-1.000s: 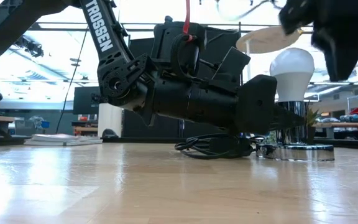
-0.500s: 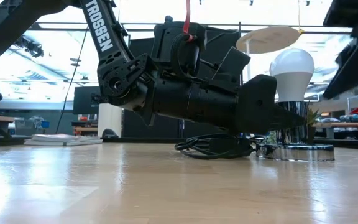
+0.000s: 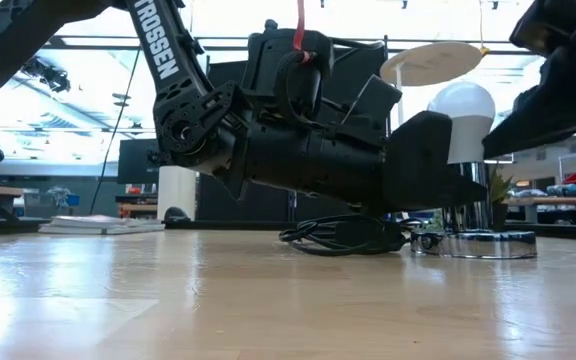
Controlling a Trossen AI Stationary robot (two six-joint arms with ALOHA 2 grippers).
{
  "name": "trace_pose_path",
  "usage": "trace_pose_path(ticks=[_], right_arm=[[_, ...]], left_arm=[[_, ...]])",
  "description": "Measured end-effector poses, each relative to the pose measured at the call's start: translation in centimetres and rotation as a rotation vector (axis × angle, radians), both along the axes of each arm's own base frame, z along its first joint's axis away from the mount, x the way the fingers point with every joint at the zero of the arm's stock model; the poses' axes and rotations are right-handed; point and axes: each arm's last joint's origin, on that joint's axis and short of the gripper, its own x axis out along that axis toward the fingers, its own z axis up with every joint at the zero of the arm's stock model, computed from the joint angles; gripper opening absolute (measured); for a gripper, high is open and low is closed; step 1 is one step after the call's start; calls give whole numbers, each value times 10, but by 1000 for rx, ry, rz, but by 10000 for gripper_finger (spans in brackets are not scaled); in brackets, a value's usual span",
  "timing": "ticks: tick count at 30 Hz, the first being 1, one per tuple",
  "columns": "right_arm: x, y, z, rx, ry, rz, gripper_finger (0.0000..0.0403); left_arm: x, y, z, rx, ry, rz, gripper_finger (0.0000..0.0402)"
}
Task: Screw lightbulb
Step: Remove the lightbulb from the lamp
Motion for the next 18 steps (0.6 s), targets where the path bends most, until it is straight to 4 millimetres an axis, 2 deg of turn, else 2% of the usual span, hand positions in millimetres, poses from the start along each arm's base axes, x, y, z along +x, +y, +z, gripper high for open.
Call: trace_pose_path(ticks=[10, 14, 18], right_arm=[[8, -5, 3, -35, -3, 20, 279], [-1, -11, 2, -30, 47, -25, 276], [-18, -21, -2, 9, 100, -159, 267]], left_arm=[[-1, -5, 0, -10, -1, 15, 178], [-1, -6, -1, -10, 4, 13, 178], [-1, -7, -1, -10, 5, 13, 178]])
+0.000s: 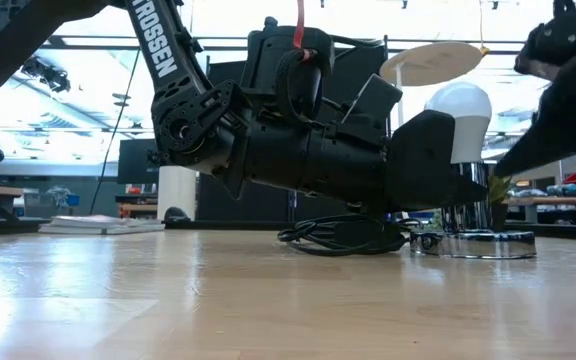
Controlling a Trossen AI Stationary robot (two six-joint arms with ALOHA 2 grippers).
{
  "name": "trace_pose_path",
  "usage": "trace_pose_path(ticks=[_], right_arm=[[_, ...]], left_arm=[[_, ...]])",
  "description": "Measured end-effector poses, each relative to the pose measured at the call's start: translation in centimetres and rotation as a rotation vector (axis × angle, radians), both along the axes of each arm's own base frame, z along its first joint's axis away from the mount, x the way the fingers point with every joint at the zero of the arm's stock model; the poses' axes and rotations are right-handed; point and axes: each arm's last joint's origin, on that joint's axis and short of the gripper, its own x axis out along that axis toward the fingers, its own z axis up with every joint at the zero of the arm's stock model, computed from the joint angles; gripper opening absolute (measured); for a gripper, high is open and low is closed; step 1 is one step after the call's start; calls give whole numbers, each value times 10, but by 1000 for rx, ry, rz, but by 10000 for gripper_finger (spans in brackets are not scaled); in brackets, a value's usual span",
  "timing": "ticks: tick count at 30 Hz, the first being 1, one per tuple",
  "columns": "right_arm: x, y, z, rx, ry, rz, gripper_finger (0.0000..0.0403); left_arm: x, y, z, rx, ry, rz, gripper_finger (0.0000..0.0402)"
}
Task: Screw lightbulb
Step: Remove the lightbulb from the lamp
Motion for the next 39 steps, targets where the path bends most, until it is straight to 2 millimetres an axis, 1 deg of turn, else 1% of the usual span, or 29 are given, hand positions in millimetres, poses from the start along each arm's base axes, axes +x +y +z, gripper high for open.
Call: trace_pose_path(ticks=[2, 6, 9, 12, 17, 20, 22, 26, 28, 34, 36, 39], right_arm=[[-3, 0, -1, 17, 5, -18, 262], [2, 11, 1, 54, 5, 107, 256], [9, 19, 4, 32, -45, 181, 256], [14, 20, 8, -9, -93, 194, 258], [20, 13, 10, -60, -93, 178, 257], [20, 7, 7, -96, -39, 177, 256], [15, 2, 3, -109, 34, 153, 256], [-4, -13, -8, -108, 143, -16, 251], [-4, -9, -6, -68, 109, -25, 249], [11, 12, 2, -7, 28, 218, 248], [16, 15, 6, -16, -6, 258, 247], [23, 13, 9, -44, -38, 274, 246]], left_arm=[[0, 0, 0, 0, 0, 0, 178], [0, 0, 0, 0, 0, -1, 178], [0, 0, 0, 0, 0, 1, 178], [0, 0, 0, 0, 1, 2, 178], [0, 0, -1, 0, 1, 2, 178], [0, 0, -1, -4, 0, 3, 178], [0, 0, -1, -4, 0, 3, 178], [0, 0, -1, -5, 0, 4, 178], [0, 0, -1, -6, 0, 4, 178], [0, 0, -1, -5, 0, 4, 178], [0, 0, -1, -5, 0, 4, 178], [0, 0, -1, -6, 0, 4, 178]])
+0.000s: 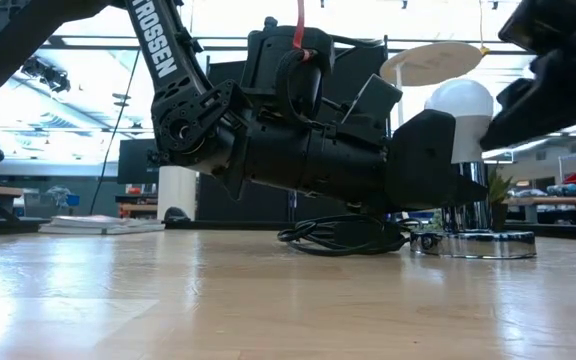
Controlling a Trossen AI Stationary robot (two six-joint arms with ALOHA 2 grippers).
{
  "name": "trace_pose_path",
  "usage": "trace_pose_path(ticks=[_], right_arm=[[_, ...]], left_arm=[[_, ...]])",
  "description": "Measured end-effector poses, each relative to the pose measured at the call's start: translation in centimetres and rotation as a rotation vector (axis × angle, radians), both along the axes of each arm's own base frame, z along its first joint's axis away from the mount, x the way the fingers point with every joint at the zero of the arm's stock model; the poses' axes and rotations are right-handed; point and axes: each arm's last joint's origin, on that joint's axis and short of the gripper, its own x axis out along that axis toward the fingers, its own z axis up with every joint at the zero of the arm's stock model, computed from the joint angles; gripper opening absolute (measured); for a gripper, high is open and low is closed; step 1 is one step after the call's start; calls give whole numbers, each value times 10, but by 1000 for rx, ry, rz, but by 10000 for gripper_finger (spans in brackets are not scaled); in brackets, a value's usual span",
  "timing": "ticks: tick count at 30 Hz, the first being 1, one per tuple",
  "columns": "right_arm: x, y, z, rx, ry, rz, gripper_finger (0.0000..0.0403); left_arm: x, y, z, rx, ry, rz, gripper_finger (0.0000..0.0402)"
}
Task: Screw lightbulb
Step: Remove the lightbulb from the lamp
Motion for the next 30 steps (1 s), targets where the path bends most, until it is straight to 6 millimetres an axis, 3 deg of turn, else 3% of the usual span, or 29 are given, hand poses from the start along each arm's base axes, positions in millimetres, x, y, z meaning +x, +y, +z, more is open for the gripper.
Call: trace_pose_path(ticks=[6, 12, 15, 18, 24, 30], right_arm=[[3, -11, -1, -26, 20, -70, 245], [-23, -27, -20, -31, 206, -278, 244], [-17, -17, -12, 44, 128, -237, 244], [-15, -14, -14, 19, 141, -156, 244], [-1, -2, -2, 31, 20, -14, 244], [3, -3, 1, -8, -14, -11, 244]], left_arm=[[0, 0, 0, -7, -1, 1, 178], [0, 0, 0, -8, -1, 4, 178], [0, 0, 0, -8, -1, 4, 178], [0, 0, 0, -4, -1, 2, 178], [0, 0, 0, -5, -1, 2, 178], [0, 0, 0, -8, -1, 1, 178]])
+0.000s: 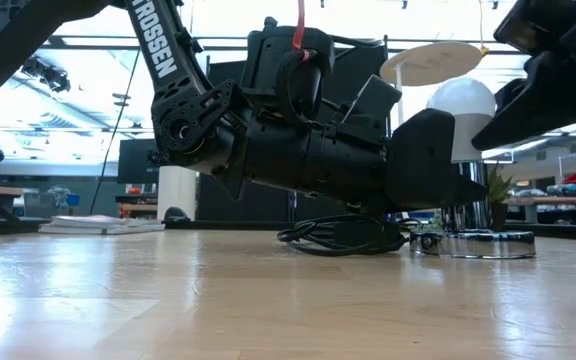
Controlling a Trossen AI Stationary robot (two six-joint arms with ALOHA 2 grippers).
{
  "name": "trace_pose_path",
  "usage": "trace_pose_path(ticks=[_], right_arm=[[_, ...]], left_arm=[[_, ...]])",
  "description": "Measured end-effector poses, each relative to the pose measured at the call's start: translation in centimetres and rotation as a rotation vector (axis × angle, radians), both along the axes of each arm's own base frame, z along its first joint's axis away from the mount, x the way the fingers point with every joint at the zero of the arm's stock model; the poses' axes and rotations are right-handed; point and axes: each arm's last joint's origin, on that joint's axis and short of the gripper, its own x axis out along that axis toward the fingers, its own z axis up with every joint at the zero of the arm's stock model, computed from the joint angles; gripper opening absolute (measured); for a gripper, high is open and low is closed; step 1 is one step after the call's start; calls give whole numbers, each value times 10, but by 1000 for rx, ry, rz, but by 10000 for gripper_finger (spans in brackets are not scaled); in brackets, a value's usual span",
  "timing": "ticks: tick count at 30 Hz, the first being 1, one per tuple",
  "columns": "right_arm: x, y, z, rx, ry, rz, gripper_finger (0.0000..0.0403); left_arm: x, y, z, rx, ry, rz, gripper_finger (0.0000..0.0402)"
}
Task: Screw lightbulb
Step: Remove the lightbulb from the lamp
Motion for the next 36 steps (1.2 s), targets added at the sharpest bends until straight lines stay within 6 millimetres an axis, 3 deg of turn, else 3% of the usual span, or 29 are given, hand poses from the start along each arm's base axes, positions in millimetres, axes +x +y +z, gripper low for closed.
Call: trace_pose_path(ticks=[10, 20, 26, 36], right_arm=[[1, -8, -1, -48, 19, -63, 244], [-18, -22, -15, -49, 183, -206, 244], [-15, -9, -13, 16, 163, -94, 244], [-3, 0, -1, -36, 30, 17, 244]], left_arm=[[0, 0, 0, -16, -2, 3, 178], [0, 0, 0, -10, -1, 4, 178], [0, 0, 0, -10, -1, 4, 178], [0, 0, 0, -8, -1, 3, 178]])
